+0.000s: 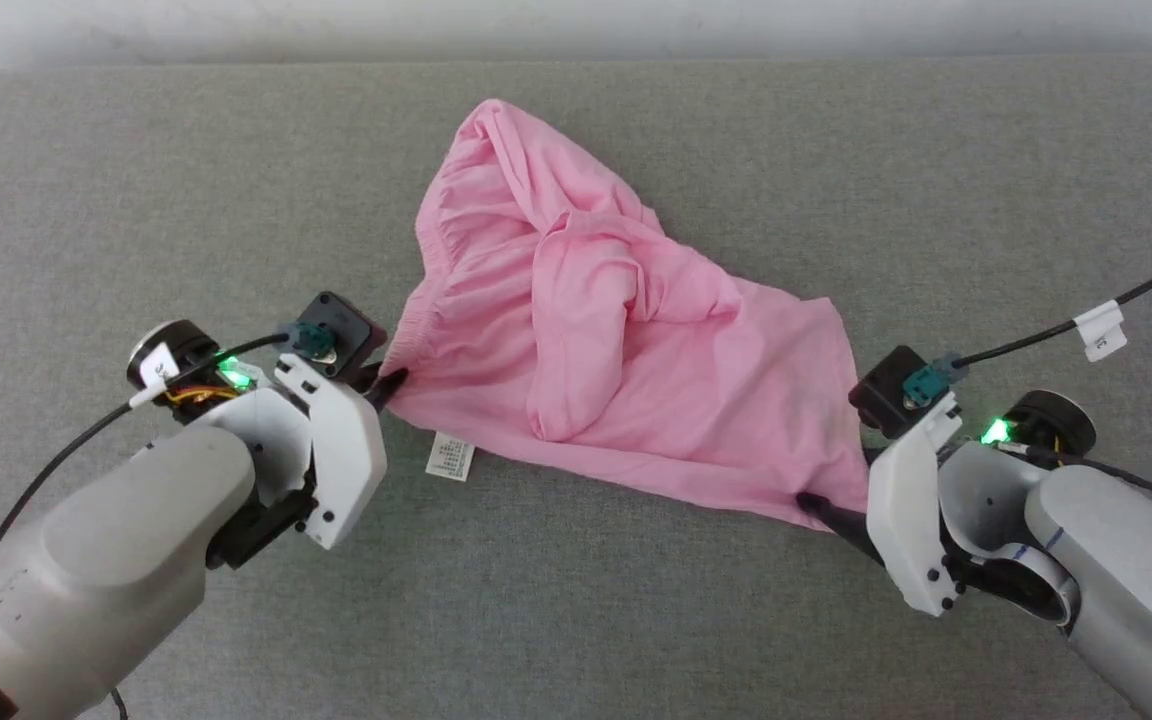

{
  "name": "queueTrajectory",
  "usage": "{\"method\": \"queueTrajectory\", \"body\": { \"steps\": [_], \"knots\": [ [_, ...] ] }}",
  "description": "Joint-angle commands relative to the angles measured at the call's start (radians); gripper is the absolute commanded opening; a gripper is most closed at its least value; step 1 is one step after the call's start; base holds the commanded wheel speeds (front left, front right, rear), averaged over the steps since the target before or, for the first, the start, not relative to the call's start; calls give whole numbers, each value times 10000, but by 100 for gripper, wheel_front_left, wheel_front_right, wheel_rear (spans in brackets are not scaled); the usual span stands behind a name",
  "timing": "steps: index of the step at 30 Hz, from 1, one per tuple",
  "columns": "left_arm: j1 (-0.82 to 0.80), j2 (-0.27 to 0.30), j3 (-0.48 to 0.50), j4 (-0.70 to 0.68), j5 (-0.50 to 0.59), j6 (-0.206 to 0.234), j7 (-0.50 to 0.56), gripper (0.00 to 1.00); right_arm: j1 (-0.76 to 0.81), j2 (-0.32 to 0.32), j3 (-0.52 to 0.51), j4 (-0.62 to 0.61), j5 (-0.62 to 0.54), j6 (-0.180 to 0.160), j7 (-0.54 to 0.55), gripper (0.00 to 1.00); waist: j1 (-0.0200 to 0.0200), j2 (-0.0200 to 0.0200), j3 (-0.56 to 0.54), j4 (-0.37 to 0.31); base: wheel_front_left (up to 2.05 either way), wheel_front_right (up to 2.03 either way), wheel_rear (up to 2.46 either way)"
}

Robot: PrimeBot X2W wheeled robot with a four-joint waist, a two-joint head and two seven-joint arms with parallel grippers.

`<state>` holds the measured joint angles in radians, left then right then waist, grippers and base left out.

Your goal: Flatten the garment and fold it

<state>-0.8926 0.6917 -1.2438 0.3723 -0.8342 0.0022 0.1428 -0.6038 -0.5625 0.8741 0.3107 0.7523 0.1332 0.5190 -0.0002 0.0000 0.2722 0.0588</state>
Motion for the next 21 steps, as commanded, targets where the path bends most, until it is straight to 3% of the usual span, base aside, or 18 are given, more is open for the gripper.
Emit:
{"method": "queueTrajectory", "body": {
  "steps": [1,3,4,5,13,21],
  "knots": [
    [-179,-61,39,52,68,18,-84,0,328,187,457,428,7,-25,82,100,2,0,47,38,0,0,0],
    [-167,-77,42,136,57,-1,-150,0,353,253,812,500,196,-25,-103,100,2,0,59,31,0,0,0],
    [-143,-78,48,175,42,2,-190,0,334,247,899,497,285,-25,-277,18,2,0,48,12,0,0,0],
    [-99,-76,52,213,16,6,-228,0,284,191,1002,470,294,-25,-482,0,2,0,20,-15,0,0,0],
    [544,95,274,118,-217,328,-1099,0,189,-527,886,-531,221,-25,-3024,0,2,0,-772,-294,0,0,0],
    [62,758,1023,-1478,-284,911,-1569,0,131,-1415,-647,-2619,276,-25,-4254,0,2,0,-1607,-303,0,0,0]
  ]
}}
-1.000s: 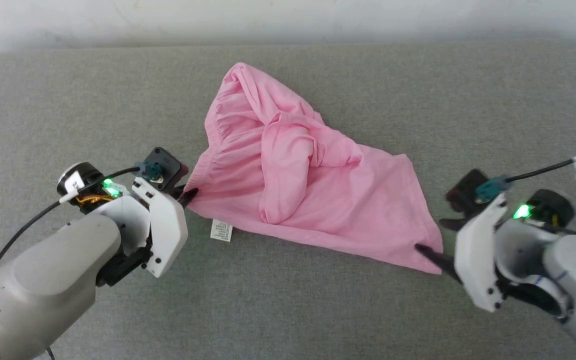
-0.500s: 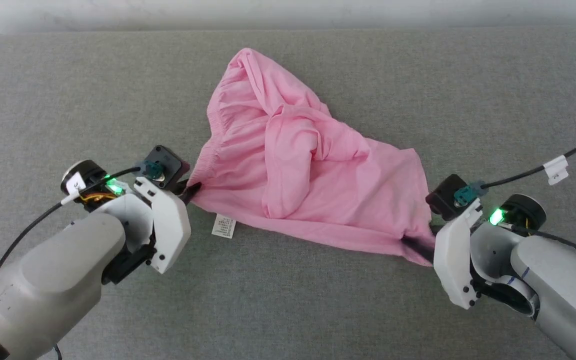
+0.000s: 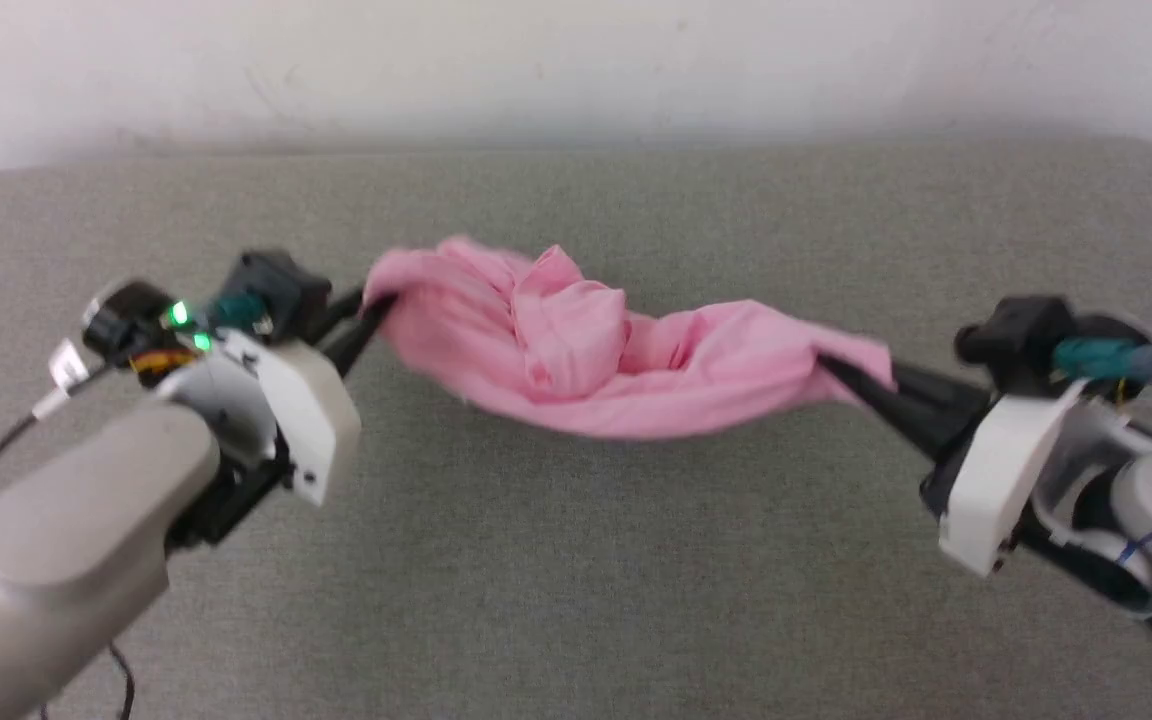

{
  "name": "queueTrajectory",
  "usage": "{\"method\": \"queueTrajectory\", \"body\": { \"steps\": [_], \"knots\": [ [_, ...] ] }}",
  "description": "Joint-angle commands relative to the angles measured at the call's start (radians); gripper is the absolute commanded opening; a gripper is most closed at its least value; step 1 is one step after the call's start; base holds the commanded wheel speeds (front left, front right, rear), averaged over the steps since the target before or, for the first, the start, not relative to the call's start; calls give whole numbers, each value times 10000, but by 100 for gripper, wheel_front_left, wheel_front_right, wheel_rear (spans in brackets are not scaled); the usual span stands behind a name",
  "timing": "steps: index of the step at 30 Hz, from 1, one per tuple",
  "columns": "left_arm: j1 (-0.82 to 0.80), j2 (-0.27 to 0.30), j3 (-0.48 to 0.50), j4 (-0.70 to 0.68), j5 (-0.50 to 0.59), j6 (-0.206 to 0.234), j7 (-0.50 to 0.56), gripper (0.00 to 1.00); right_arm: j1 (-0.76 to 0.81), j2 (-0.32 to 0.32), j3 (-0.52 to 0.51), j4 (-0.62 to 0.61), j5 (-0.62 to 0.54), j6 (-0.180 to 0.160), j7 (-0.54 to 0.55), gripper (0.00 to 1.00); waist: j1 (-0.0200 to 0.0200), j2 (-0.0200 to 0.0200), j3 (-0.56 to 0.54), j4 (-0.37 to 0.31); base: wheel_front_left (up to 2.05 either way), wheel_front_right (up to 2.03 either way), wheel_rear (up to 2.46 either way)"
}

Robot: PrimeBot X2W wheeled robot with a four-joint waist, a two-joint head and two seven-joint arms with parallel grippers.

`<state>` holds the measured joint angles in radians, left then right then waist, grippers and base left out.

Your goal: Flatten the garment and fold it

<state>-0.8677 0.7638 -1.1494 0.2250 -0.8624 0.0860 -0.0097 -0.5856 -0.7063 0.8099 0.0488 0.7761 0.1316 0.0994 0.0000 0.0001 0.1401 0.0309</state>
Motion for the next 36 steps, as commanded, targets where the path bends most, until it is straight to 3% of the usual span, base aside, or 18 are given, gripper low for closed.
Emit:
{"method": "queueTrajectory", "body": {
  "steps": [1,6,12,20,26,36],
  "knots": [
    [-376,115,197,-228,15,131,-20,0,-137,-25,-243,-232,52,-9,-100,0,0,-1,-347,-21,0,0,0],
    [-1548,233,766,-890,31,141,238,0,-917,17,-1430,-650,83,-9,-181,0,0,-1,-457,-11,0,0,0],
    [-3179,-127,1283,-383,71,-148,616,0,-2505,528,-2417,-107,66,-9,-190,0,0,-1,-155,-4,0,0,0],
    [-5449,-1218,1851,1232,401,-357,466,0,-5323,1201,-3092,1706,-654,-9,-10,0,0,-1,1201,49,0,0,0],
    [-7019,-1937,2454,2606,323,-408,142,0,-7474,1469,-3223,2813,-1266,-9,126,0,0,-1,2660,46,0,0,0],
    [-8403,-2313,2802,4250,713,-566,-1011,0,-9907,1496,-2810,3866,-1962,-9,-21,0,0,-1,4409,77,0,0,0]
  ]
}}
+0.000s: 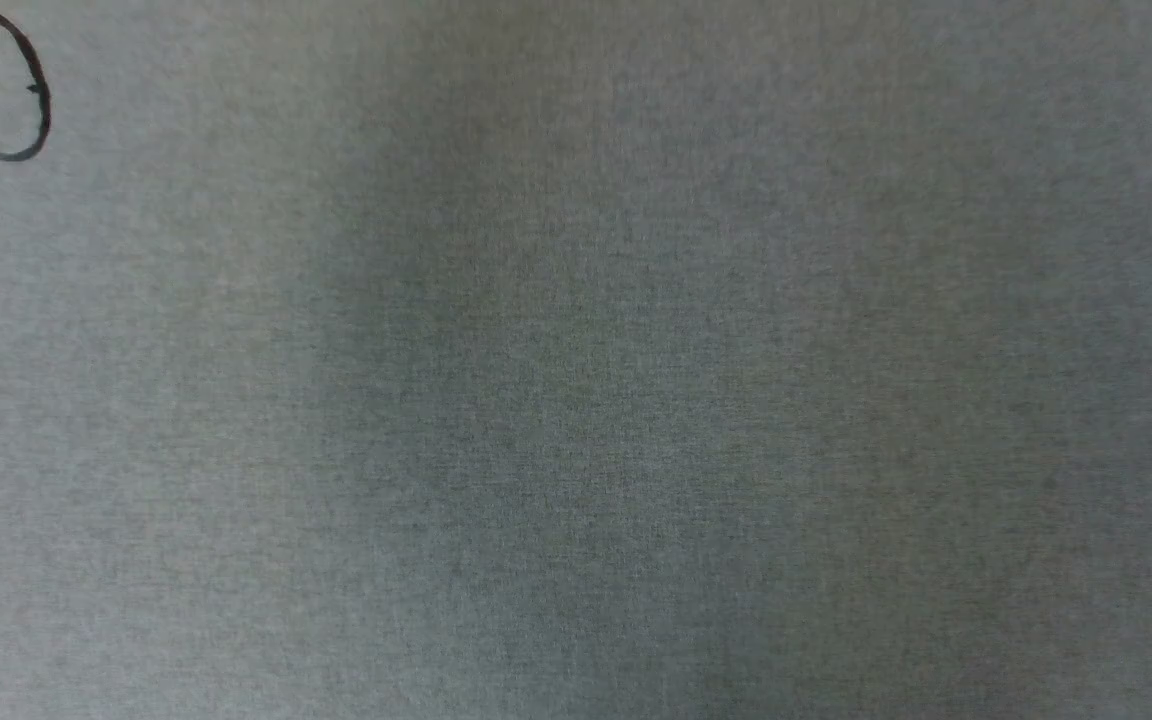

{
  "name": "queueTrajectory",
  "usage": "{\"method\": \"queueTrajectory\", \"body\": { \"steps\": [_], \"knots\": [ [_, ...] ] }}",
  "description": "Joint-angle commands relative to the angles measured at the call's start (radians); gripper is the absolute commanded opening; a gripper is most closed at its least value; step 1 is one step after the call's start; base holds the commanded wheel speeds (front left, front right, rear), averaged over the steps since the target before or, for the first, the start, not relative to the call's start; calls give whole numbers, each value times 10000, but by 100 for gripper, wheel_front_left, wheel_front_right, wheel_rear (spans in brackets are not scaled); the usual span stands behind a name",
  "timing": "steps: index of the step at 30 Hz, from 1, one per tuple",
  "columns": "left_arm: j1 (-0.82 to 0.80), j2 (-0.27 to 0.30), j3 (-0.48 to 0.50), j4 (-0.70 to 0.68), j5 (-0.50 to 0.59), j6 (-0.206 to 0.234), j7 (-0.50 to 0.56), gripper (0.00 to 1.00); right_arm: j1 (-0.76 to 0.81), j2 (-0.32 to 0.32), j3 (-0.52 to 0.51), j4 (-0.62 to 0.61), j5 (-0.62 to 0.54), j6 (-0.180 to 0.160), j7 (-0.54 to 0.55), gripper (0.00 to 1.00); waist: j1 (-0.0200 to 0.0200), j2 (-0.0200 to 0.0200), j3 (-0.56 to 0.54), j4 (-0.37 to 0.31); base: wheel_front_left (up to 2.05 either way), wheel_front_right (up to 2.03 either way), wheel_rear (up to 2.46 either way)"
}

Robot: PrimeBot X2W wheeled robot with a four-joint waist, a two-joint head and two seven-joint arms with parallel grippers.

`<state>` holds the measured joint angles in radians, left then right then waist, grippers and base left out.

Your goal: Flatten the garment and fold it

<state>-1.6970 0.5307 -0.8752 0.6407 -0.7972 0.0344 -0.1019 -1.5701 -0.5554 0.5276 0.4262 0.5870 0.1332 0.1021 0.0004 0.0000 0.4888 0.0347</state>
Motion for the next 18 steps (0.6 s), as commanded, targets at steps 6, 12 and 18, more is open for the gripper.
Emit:
{"method": "queueTrajectory", "body": {
  "steps": [6,12,18],
  "knots": [
    [169,-184,-122,510,209,-225,-710,0,59,86,439,494,20,-25,-259,0,-4,0,1194,72,0,0,0],
    [1567,-290,-53,661,-55,-226,-1358,0,1169,100,1425,599,197,-25,-828,0,-4,0,1060,-22,0,0,0],
    [4051,-174,336,-80,-121,153,-1587,0,2983,-304,2363,377,536,-25,-1512,0,-4,0,364,-12,0,0,0]
  ]
}}
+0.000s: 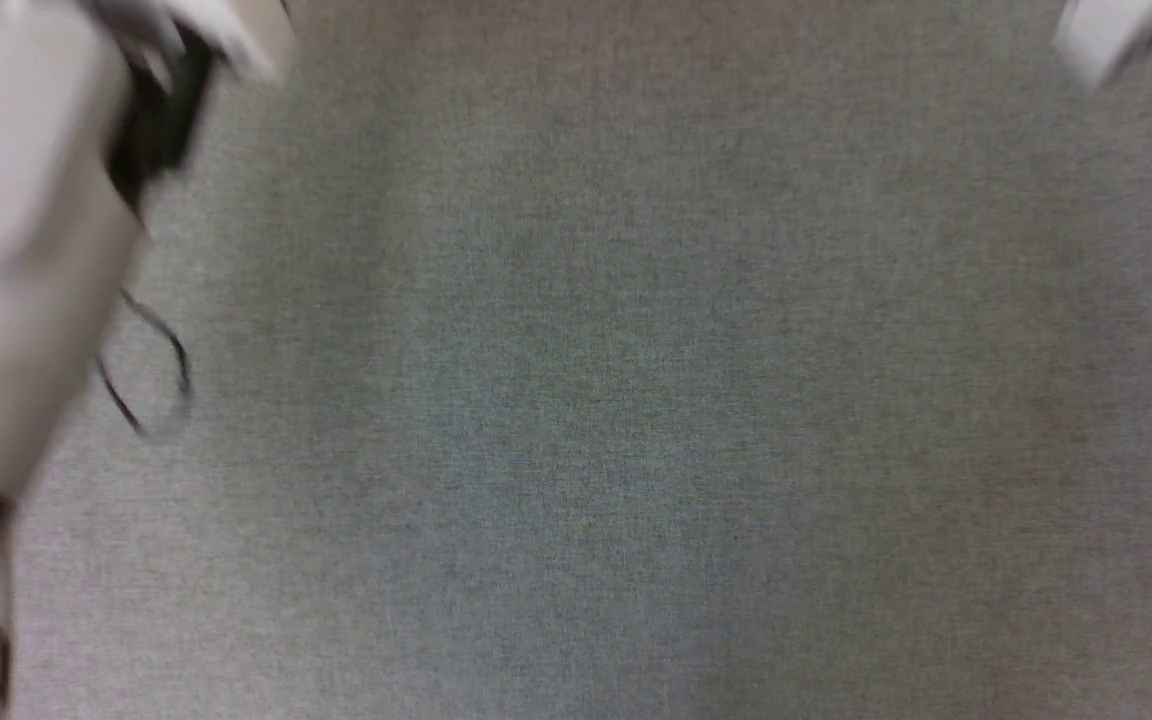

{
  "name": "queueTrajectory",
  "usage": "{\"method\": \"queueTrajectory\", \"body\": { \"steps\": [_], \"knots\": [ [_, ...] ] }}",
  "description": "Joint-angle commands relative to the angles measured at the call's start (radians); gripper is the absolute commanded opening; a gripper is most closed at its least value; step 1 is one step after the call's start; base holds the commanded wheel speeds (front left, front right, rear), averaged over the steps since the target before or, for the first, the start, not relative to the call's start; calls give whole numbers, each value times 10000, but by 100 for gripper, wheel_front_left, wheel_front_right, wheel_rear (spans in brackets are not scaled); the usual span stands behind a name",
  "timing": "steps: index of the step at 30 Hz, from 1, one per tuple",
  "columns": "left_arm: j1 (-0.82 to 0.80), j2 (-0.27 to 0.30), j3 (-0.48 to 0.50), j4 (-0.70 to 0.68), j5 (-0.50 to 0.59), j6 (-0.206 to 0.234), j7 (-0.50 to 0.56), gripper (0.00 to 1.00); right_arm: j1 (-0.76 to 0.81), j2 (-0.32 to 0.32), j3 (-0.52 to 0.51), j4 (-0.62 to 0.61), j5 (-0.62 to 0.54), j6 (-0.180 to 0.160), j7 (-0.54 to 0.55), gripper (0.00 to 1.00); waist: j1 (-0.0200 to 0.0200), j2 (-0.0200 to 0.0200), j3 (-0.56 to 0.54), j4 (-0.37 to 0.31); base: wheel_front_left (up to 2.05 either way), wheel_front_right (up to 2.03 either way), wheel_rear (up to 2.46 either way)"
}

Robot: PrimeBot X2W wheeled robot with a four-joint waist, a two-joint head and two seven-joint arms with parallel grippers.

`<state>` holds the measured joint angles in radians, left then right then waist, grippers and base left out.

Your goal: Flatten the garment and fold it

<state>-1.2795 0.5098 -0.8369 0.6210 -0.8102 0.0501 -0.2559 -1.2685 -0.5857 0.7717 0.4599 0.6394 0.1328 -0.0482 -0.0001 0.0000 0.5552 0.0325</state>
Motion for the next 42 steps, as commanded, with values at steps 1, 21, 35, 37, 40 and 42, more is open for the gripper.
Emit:
{"method": "queueTrajectory", "body": {
  "steps": [1,21,35,37,40,42],
  "knots": [
    [393,47,178,-192,43,146,-50,0,319,-103,95,-66,87,-21,-83,0,1,0,-447,16,0,0,0],
    [10398,146,2504,-3918,1027,1443,-58,0,7551,-2143,1850,-3027,921,-21,1,0,1,0,-3970,123,0,0,0],
    [13571,539,2674,-4839,726,2124,-55,0,12100,-1770,-68,-4739,473,-21,617,0,1,0,-4523,398,0,0,0],
    [13578,556,2670,-4964,778,2126,-56,0,12331,-1694,-598,-4909,273,-21,658,0,1,0,-4520,472,0,0,0],
    [13190,501,2699,-5123,985,2062,-56,0,12333,-1598,-1307,-5170,-47,-21,875,0,1,0,-4485,562,0,0,0],
    [12820,330,2855,-5163,997,1928,-57,0,12109,-1445,-1698,-5262,-178,-21,1041,0,1,0,-4440,585,0,0,0]
  ]
}}
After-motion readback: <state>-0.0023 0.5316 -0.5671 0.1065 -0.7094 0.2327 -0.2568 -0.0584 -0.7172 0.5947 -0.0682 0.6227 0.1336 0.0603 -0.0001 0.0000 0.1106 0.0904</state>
